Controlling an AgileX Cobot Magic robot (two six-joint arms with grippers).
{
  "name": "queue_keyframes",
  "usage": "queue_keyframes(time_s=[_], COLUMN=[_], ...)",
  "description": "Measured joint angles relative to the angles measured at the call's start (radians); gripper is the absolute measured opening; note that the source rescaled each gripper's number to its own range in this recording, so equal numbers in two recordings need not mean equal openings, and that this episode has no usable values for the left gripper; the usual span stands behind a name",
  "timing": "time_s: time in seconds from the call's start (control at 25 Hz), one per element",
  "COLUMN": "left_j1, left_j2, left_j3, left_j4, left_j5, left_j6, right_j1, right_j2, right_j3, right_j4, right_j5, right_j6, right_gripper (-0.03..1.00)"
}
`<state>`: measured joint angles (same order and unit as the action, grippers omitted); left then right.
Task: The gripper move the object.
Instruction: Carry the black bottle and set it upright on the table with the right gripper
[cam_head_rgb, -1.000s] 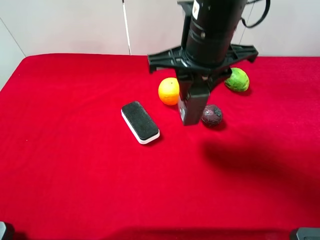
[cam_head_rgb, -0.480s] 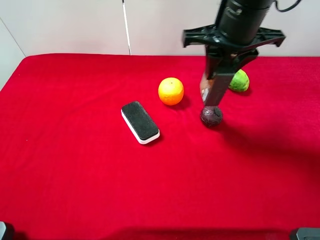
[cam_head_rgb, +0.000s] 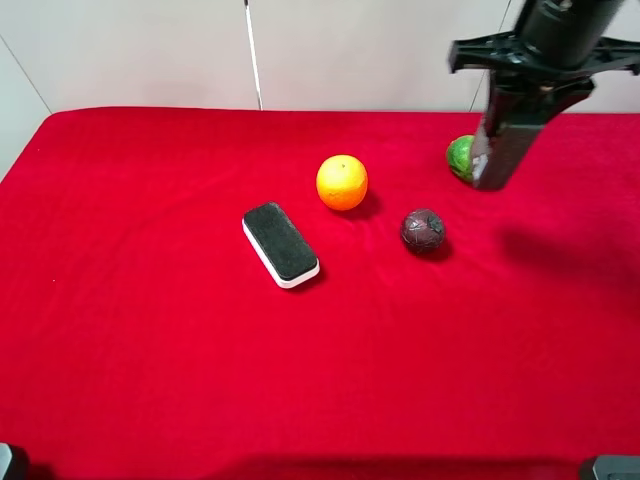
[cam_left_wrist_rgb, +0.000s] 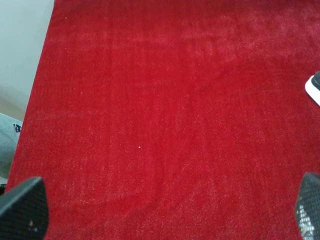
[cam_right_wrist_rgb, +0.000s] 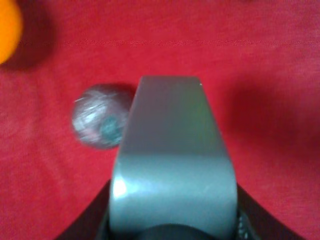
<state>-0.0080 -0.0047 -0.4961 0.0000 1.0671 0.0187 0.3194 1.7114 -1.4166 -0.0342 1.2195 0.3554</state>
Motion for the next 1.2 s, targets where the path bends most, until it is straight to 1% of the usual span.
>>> queue_keyframes(time_s=[0.16, 0.32, 0.48, 0.6, 0.92, 1.2], left_j1=[0.0, 0.0, 0.0, 0.0, 0.0, 0.0], left_j2=[0.0, 0.0, 0.0, 0.0, 0.0, 0.0], left_j3=[0.0, 0.0, 0.0, 0.0, 0.0, 0.0], left_j4=[0.0, 0.0, 0.0, 0.0, 0.0, 0.0], left_j5=[0.0, 0.0, 0.0, 0.0, 0.0, 0.0], left_j6=[0.0, 0.0, 0.0, 0.0, 0.0, 0.0], right_j1=[-0.086, -0.158, -0.215, -0.246, -0.293, -0.296], right_j2=[0.0, 0.0, 0.01, 0.034, 0.151, 0.238], right_j3=[0.0, 0.0, -0.001, -0.022, -0.129, -0.15], right_j4=[-0.016, -0.019, -0.02, -0.021, -0.028, -0.065], right_j5=[0.0, -0.019, -0.056, -0.059, -0.063, -0.097], right_j6=[-0.042, -0.085, -0.116, -0.126, -0.148, -0.158], right_gripper=[0.03, 0.03, 0.03, 0.03, 0.03, 0.03])
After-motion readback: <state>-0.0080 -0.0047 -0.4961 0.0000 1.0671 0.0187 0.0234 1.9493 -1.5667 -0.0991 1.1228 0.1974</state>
